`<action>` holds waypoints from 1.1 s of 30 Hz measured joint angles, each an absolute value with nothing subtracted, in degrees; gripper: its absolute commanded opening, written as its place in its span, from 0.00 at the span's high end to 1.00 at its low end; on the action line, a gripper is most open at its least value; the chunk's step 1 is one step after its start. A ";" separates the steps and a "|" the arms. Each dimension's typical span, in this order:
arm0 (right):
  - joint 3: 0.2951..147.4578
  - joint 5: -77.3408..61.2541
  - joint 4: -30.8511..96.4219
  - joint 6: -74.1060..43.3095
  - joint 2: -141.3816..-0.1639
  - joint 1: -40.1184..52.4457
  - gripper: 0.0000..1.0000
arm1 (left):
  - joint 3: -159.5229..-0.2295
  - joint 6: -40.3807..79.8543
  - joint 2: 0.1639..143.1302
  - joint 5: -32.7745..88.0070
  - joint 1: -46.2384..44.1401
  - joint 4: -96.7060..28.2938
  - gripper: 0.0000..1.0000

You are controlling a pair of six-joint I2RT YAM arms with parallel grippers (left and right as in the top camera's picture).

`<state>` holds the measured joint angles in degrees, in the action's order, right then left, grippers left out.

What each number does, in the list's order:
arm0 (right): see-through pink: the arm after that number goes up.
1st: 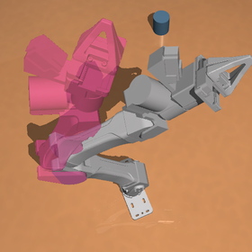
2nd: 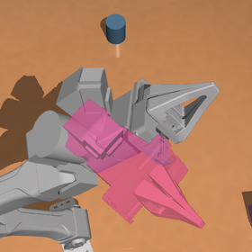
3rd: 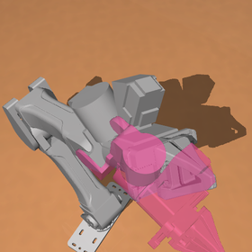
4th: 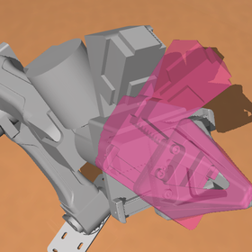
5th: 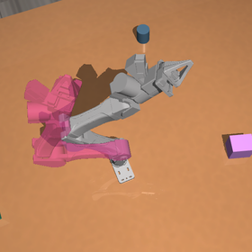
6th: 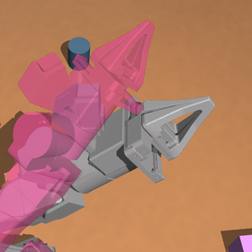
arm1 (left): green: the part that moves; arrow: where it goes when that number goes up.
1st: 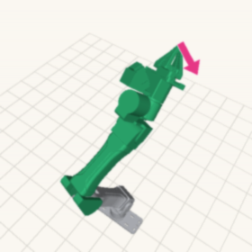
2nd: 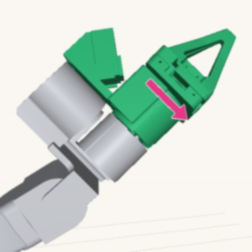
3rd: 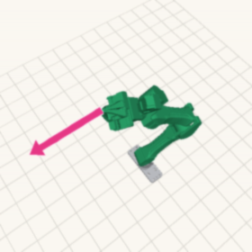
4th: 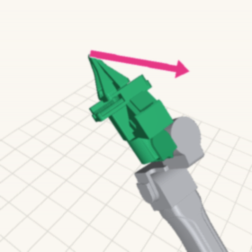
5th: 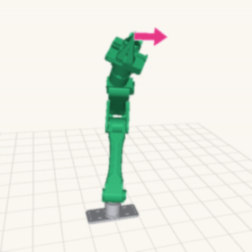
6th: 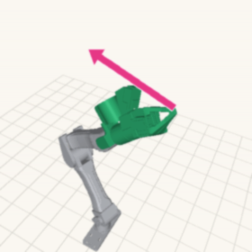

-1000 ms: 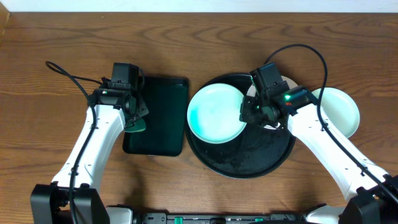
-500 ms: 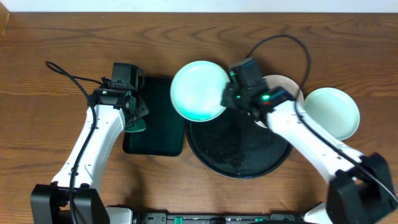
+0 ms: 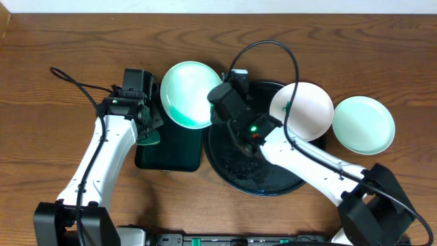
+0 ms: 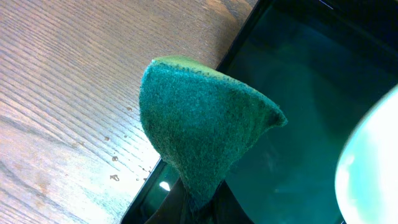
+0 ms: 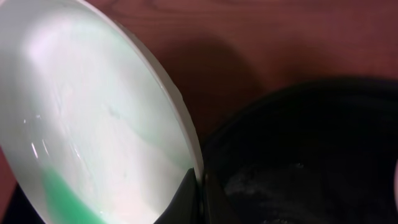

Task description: Clean dirty plates on tray and stack at the side

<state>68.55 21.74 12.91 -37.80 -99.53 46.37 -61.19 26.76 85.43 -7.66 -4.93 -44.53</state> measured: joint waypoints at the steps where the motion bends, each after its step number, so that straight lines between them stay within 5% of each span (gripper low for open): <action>1: 68.55 23.09 12.82 -36.82 -99.53 46.87 0.99 | -61.19 26.76 85.43 -7.68 -4.93 -44.53 0.92; 33: 68.58 38.11 -16.69 8.54 -99.53 52.12 0.99 | -61.19 26.76 85.43 -7.68 -4.93 -44.47 0.93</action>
